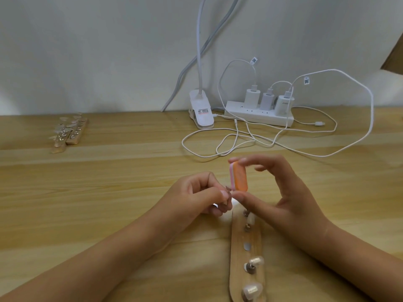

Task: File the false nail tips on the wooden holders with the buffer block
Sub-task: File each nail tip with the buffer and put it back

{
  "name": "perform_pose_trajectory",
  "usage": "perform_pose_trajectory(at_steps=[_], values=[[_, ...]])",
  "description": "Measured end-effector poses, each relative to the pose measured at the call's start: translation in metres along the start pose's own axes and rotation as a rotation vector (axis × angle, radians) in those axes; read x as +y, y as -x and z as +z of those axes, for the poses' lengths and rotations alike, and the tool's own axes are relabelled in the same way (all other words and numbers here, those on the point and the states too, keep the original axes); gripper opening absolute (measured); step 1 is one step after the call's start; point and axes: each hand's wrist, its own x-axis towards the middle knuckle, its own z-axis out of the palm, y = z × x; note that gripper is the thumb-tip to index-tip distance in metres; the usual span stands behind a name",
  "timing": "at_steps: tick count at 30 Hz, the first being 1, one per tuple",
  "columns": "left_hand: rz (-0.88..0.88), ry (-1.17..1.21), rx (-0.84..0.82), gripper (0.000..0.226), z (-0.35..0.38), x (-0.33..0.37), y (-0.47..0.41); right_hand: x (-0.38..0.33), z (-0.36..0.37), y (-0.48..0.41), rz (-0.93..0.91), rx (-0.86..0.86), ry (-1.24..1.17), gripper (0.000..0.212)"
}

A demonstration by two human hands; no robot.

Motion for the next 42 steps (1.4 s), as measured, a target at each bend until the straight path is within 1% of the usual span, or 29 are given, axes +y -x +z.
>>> perform_pose_trajectory(at_steps=[1,3,5,8,11,14,17,20,23,25,27,30,34,37,40,42], values=[[0.002,-0.005,-0.002,0.007,-0.0003,-0.0004,0.0,0.0,-0.0001,0.0002,0.003,-0.009,0.0,0.045],[0.007,-0.024,-0.004,0.01,-0.0014,-0.0009,-0.0004,-0.0007,0.0004,0.001,-0.062,-0.058,0.068,0.052],[0.013,-0.026,-0.009,0.01,-0.0025,-0.0015,-0.0007,0.0,-0.0003,-0.0002,-0.085,-0.072,0.122,0.049],[0.032,-0.004,-0.022,0.007,-0.0029,-0.001,-0.0004,0.0018,-0.003,-0.001,-0.034,-0.06,0.109,0.046],[0.037,0.002,-0.015,0.006,-0.002,0.0,0.0007,0.0018,-0.0021,-0.002,-0.075,-0.061,0.137,0.045],[0.029,0.001,0.005,0.008,-0.0009,0.0008,-0.0004,0.0031,-0.0012,-0.0041,-0.05,-0.021,0.114,0.045],[0.027,-0.012,0.02,0.01,0.0006,0.0012,-0.0003,0.0036,-0.0003,-0.0018,-0.042,-0.046,0.083,0.045],[0.024,-0.02,-0.002,0.008,0.0011,0.0012,0.0002,0.0043,0.0009,-0.0013,-0.003,-0.038,0.04,0.044],[0.02,-0.031,-0.002,0.01,0.0008,0.0006,-0.0004,0.0046,0.0017,-0.0006,-0.033,-0.075,0.043,0.046],[0.015,-0.018,0.001,0.014,0.0001,0.001,-0.0002,0.0053,0.0008,-0.001,-0.022,-0.064,0.037,0.045],[0.012,-0.001,-0.006,0.013,-0.0004,0.001,-0.0008,0.0053,0.0001,-0.0015,0.008,-0.053,0.007,0.044],[0.007,-0.02,0.008,0.011,-0.0011,0.0007,-0.0013,0.0051,0.0021,-0.0007,-0.037,-0.09,0.024,0.046],[0.004,0.0,-0.002,0.019,-0.0018,0.0011,-0.0015,0.0057,0.0016,-0.0021,0.03,-0.041,-0.015,0.044],[0.012,-0.003,-0.007,0.018,-0.0018,0.0008,-0.0011,0.0052,0.002,-0.0002,-0.013,-0.069,0.007,0.045],[0.016,0.031,-0.02,0.015,-0.003,0.0006,-0.001,0.0062,0.0008,-0.0018,0.059,-0.024,-0.024,0.044],[0.021,0.028,-0.013,0.012,-0.0029,0.0,-0.0009,0.0052,0.0018,-0.0012,0.039,-0.034,-0.018,0.044]])
